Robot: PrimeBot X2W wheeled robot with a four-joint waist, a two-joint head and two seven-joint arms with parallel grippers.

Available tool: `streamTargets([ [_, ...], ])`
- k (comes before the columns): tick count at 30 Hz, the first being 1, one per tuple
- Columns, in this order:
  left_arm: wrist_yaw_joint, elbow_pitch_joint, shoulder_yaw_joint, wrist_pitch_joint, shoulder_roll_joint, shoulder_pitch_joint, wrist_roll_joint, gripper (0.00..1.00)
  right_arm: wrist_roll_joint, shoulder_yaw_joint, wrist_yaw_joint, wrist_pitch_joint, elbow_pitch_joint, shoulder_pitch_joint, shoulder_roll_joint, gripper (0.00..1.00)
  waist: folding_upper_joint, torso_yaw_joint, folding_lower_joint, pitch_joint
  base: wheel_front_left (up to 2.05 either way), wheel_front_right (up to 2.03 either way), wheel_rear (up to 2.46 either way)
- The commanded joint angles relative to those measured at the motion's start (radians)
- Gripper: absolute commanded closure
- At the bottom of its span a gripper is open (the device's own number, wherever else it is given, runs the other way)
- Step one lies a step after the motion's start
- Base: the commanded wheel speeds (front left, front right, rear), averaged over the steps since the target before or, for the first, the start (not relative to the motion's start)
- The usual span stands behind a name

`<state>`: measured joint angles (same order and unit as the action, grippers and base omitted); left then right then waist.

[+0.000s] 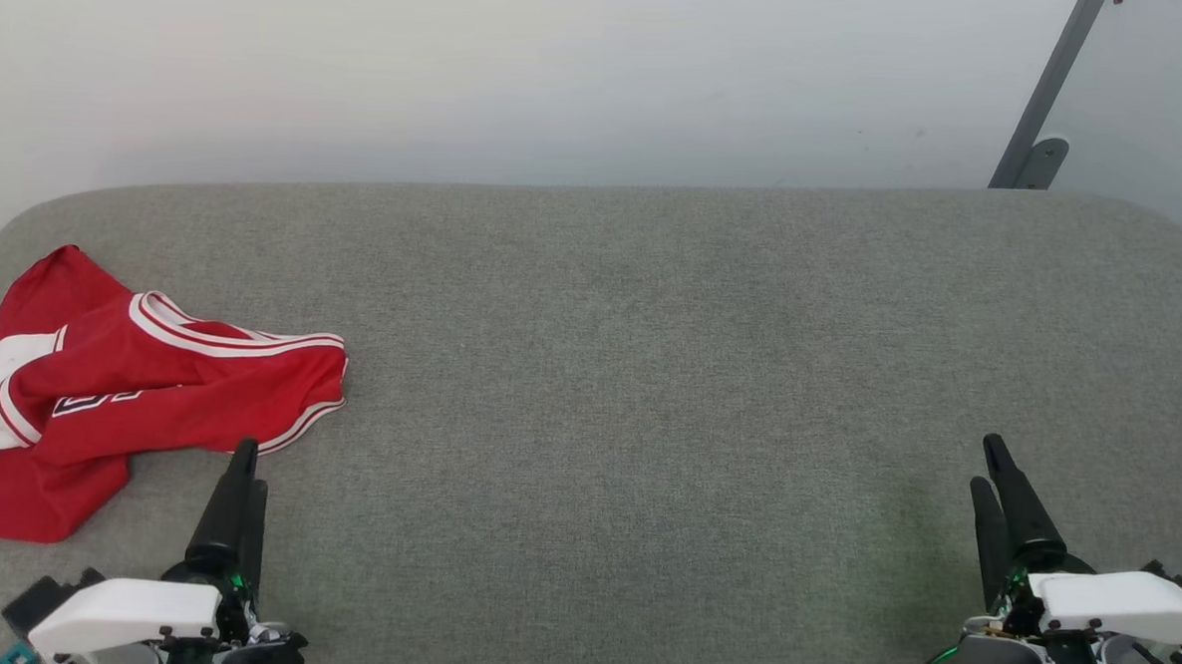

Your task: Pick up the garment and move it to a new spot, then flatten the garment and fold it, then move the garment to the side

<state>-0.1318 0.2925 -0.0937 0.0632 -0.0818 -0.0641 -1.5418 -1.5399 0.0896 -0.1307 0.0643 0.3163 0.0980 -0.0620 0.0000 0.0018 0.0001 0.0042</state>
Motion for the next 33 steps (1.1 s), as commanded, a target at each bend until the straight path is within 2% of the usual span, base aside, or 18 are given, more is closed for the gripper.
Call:
streamTargets([
  [1,0.0,-0.011,0.009,-0.015,-0.023,-0.037,0.045,0.0,0.042,-0.012,0.0,-0.017,-0.007,0.039,-0.013,0.0,0.0,0.001,0.0,0.0,0.0,0.0,0.0],
  [5,0.0,-0.015,0.004,-0.029,-0.031,-0.041,0.113,0.0,0.102,-0.023,0.0,-0.031,-0.004,0.049,-0.021,0.0,0.0,0.001,0.0,0.001,0.0,0.0,0.0],
  [22,0.001,-0.056,0.001,-0.099,-0.047,-0.015,0.541,0.0,0.569,-0.011,0.0,-0.101,-0.018,0.069,-0.016,0.0,0.0,0.005,0.0,0.006,0.0,0.0,0.0],
  [33,0.004,-0.054,0.01,-0.138,-0.058,-0.009,0.729,0.0,0.859,-0.005,0.0,-0.14,-0.028,0.078,-0.003,0.0,0.0,0.006,0.0,0.01,0.0,0.0,0.0],
])
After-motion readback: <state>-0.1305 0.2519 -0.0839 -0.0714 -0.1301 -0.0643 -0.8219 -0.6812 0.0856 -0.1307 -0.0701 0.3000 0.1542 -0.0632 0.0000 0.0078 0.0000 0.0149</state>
